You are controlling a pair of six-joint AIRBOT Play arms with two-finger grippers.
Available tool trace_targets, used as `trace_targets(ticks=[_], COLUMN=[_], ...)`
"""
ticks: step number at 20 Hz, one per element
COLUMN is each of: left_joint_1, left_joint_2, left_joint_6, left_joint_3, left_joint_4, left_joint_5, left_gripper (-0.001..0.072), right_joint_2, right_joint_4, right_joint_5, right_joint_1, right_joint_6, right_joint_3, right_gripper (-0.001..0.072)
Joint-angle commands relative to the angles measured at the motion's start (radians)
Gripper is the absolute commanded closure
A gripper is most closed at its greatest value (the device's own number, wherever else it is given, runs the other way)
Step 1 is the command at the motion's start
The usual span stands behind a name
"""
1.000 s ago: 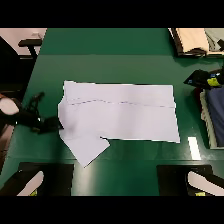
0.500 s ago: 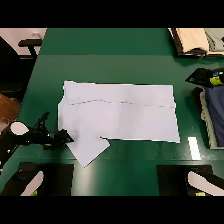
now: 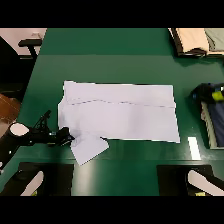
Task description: Fold the shirts.
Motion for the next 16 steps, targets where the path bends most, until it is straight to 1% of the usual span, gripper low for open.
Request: trace_targets(ticks=[1, 4, 8, 9, 10, 11, 12, 13, 14, 16], left_joint_1=[0.0, 0.0, 0.0, 0.0, 0.0, 0.0, 0.0, 0.0, 0.0, 0.0], left_joint_2=[0.002, 0.002, 0.002, 0.002, 0.002, 0.002, 0.002, 0.002, 0.002, 0.027], left_joint_6=[0.035, 0.041, 0.04, 0.04, 0.04, 0.04, 0.04, 0.04, 0.04, 0.032], left_joint_3=[0.002, 0.017, 0.073, 0.085, 0.095, 0.102, 0.112, 0.127, 0.149, 0.205], left_joint_4=[-0.014, -0.002, 0.032, 0.039, 0.051, 0.063, 0.083, 0.11, 0.146, 0.259], left_joint_5=[-0.011, -0.005, -0.005, -0.007, -0.008, -0.013, -0.024, -0.053, -0.099, -0.2], left_gripper=[0.0685, 0.0685, 0.0685, 0.0685, 0.0685, 0.0685, 0.0685, 0.0686, 0.0686, 0.0687], right_joint_2=[0.037, 0.035, 0.035, 0.035, 0.035, 0.035, 0.035, 0.036, 0.037, 0.054], right_joint_4=[0.002, 0.013, 0.092, 0.098, 0.099, 0.1, 0.094, 0.08, 0.065, 0.013], right_joint_5=[0.059, 0.044, -0.068, -0.095, -0.121, -0.141, -0.152, -0.15, -0.129, -0.053], right_joint_1=[-0.175, -0.273, -0.22, -0.188, -0.149, -0.109, -0.076, -0.047, -0.021, 0.021], right_joint_6=[-0.006, -0.006, -0.024, -0.024, -0.024, -0.024, -0.024, -0.024, -0.024, -0.023], right_joint_3=[-0.271, -0.477, -0.61, -0.618, -0.619, -0.614, -0.601, -0.581, -0.555, -0.495], right_gripper=[0.015, 0.0157, 0.0164, 0.025, 0.032, 0.0347, 0.041, 0.0575, 0.0696, 0.0693])
